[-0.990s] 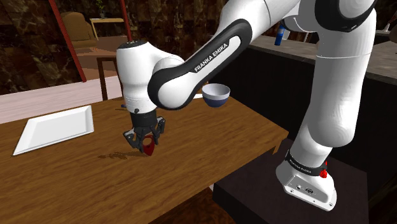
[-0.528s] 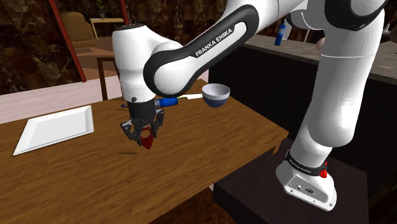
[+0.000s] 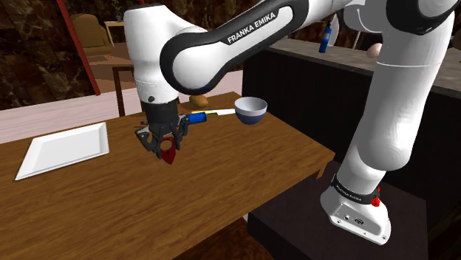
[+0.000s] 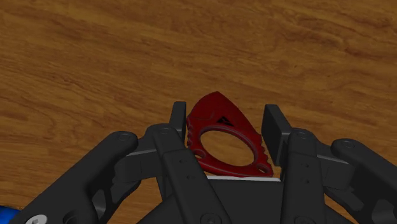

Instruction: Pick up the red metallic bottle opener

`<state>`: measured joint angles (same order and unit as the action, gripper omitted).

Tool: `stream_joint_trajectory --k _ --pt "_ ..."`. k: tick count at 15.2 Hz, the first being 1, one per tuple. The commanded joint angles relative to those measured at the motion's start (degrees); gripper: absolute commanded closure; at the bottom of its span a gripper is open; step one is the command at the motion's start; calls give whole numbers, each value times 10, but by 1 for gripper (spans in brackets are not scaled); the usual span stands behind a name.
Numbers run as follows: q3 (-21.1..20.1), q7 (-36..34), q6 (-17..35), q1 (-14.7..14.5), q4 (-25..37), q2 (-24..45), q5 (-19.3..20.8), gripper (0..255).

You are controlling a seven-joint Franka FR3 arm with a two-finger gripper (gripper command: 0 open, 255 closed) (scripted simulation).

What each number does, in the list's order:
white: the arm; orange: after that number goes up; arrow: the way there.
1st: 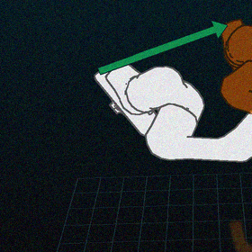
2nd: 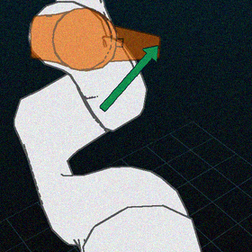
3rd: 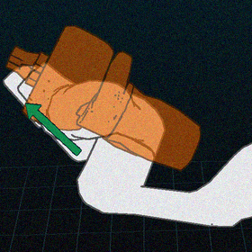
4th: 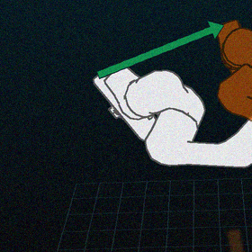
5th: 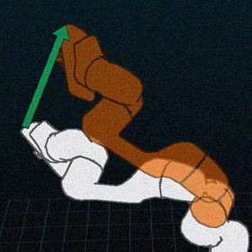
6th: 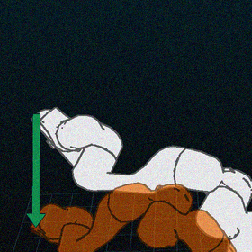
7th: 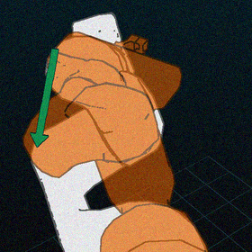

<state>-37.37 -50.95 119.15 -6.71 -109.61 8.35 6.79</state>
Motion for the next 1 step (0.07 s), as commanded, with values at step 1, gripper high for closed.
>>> stream_joint_trajectory --k 1 --pt "0 2 -5 1 3 -3 -2 255"
